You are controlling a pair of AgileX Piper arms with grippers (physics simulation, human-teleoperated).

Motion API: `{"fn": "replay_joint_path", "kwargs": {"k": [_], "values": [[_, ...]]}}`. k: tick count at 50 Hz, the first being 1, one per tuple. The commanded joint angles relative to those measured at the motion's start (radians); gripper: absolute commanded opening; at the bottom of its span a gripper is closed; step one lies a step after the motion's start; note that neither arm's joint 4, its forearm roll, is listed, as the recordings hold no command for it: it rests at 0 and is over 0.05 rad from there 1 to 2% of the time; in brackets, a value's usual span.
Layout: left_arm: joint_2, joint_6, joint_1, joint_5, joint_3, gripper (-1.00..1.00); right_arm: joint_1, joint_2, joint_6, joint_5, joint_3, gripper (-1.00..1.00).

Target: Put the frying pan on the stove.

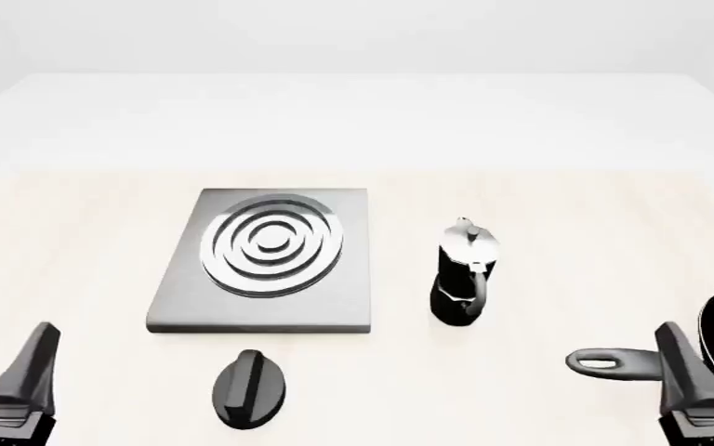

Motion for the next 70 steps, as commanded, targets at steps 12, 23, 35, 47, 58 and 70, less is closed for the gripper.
{"fn": "replay_joint_path", "kwargs": {"k": [12,23,35,47,58,70], "values": [[0.001,0.008,-0.012,0.004,-0.009,1.00,-0.027,0.006,0.017,0.011,-0.017,1.00],[0.004,0.054,-0.010,0.009,-0.005,1.00,-0.024,-0.001,0.022,0.023,-0.024,1.00],[0.005,0.014,0.003,0.012,-0.008,1.00,0.013,-0.003,0.001,0.070,-0.077,1.00],[0.042,0.011,0.004,-0.021,0.000,1.00,0.049,-0.004,-0.013,0.226,-0.251,1.00],[0.080,0.012,-0.003,-0.044,0.002,1.00,0.063,-0.004,-0.013,0.423,-0.437,1.00],[0.104,0.007,0.003,-0.058,0.002,1.00,0.070,-0.004,0.005,0.736,-0.731,1.00]]}}
